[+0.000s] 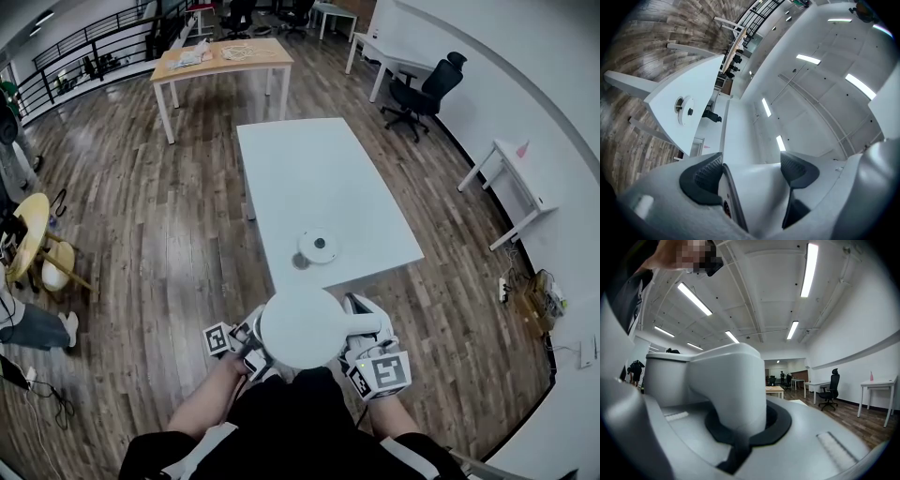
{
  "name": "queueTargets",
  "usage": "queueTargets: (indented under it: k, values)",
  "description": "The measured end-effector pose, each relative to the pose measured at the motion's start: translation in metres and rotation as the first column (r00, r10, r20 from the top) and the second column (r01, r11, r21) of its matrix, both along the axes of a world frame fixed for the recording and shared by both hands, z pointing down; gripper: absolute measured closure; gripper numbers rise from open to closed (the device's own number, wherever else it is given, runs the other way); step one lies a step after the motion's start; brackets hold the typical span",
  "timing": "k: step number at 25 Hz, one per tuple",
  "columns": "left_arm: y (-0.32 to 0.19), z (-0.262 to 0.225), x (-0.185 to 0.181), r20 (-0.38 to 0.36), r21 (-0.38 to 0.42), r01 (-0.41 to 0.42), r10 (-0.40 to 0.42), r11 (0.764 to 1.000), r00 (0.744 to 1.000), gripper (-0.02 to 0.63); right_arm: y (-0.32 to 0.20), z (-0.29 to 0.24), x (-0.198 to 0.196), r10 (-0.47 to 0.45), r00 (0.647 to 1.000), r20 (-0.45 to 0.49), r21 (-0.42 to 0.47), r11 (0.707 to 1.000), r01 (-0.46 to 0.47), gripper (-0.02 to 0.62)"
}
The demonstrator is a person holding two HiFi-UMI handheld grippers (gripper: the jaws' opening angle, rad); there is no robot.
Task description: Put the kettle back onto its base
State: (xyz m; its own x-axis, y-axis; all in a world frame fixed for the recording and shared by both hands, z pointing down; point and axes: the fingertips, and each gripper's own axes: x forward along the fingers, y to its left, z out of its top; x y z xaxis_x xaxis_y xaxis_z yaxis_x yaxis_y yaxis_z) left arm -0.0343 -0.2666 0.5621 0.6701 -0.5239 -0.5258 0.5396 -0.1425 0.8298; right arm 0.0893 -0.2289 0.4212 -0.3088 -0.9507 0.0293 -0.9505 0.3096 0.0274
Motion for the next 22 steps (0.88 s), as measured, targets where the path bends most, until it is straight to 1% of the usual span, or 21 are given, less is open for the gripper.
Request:
queueTargets:
  k: [8,12,19,22]
  values:
    - [-0.035,0.006,0.016,0.022,-0.007,-0.018,0.019,1.0,1.0,0.218,-0.033,0.005,0.017,0.014,1.0,0.016,0.003,1.0,-0.014,0.589]
    - [-0.056,0.001,0.027,0.027,0.009,-0.023,0.022,1.0,0.999,0.218,-0.051,0.0,0.028,0.015,1.0,0.018,0.02,1.0,-0.015,0.589]
    - [-0.095,-0.004,0.056,0.035,0.028,-0.01,0.009,1.0,0.999,0.218,-0.089,-0.005,0.057,0.007,1.0,0.018,0.038,0.999,-0.008,0.589]
    - [-0.111,-0.003,0.063,0.053,0.032,0.0,-0.002,0.999,0.999,0.218,-0.104,-0.005,0.066,0.005,1.0,0.031,0.046,0.999,-0.006,0.589]
